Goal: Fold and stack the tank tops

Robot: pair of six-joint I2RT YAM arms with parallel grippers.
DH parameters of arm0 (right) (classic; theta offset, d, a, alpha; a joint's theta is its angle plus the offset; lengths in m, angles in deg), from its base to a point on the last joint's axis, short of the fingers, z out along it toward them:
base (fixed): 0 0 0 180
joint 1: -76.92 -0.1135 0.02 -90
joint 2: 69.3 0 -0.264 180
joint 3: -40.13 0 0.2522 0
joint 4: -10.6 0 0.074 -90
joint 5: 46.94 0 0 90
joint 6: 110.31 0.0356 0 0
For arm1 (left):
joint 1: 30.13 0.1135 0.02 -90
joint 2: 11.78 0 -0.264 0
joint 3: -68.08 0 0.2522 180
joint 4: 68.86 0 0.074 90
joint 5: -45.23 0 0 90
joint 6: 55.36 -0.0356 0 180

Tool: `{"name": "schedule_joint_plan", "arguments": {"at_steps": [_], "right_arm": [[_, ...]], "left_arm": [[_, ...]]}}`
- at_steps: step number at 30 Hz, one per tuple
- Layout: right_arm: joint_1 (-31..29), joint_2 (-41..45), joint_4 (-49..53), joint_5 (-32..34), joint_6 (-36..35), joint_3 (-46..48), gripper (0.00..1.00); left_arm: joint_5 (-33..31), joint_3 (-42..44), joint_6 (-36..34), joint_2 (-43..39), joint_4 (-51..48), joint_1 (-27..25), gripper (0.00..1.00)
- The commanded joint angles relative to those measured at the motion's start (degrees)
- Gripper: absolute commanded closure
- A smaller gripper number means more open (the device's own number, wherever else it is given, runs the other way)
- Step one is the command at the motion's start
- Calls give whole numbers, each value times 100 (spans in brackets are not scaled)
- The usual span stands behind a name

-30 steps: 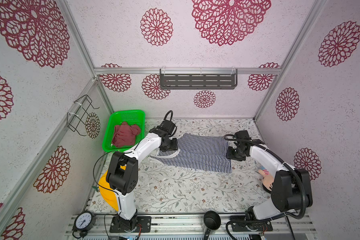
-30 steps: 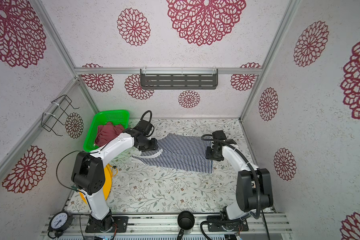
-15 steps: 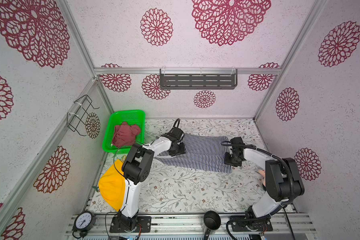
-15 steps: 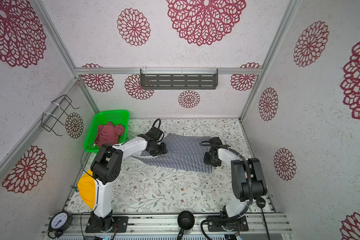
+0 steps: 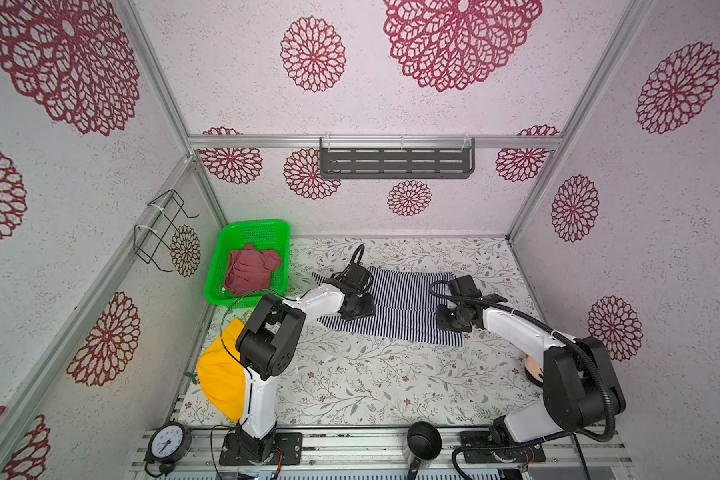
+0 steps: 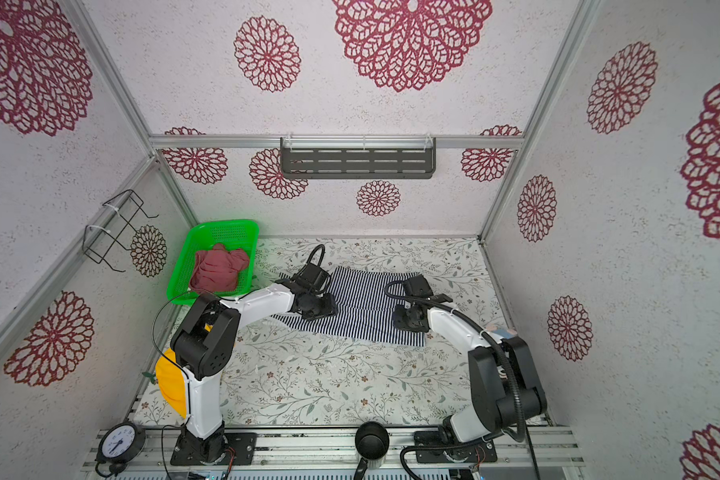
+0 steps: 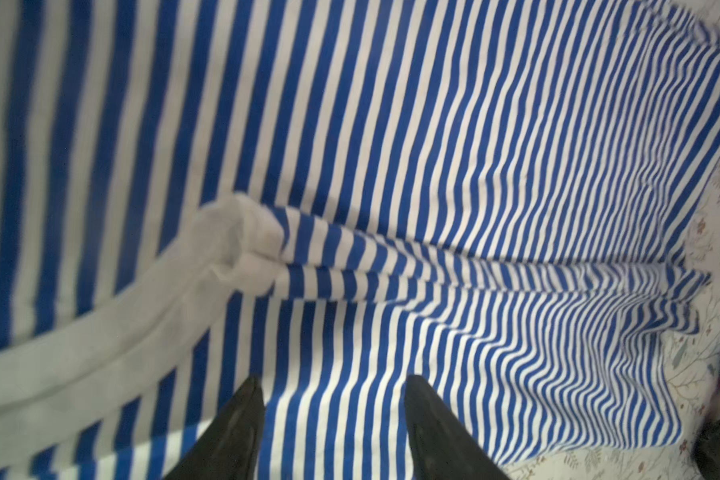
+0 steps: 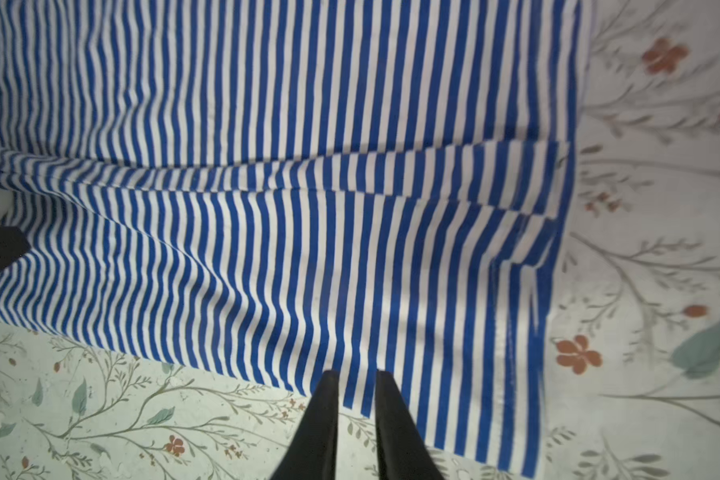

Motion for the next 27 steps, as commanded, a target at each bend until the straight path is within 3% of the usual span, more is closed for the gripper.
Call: {"name": "schedule_joint_plan", "arguments": {"at_steps": [1,9,13,20,24,27], "right_arm": [[55,-151,-67,-89,267,160,83],[159,-86,267,413,319,611,86],[339,142,485,627,329,877,86],[499,512,746,533,398,1127,86],[499,883,1022,502,449,1154,86],[530,1108,1255,482,298,948,83]], "left_arm": [[-174,318,127,-146,85,73,42],[-116,1000,186,-258,64,127,42],[6,1552,392,-770,23,84,43],[158,2393,1145,-1516,-62,-421,44],[70,2573,1554,-1885,-222,-732,44],[-223,2221,1264,-2200,-723,-602,43]]}}
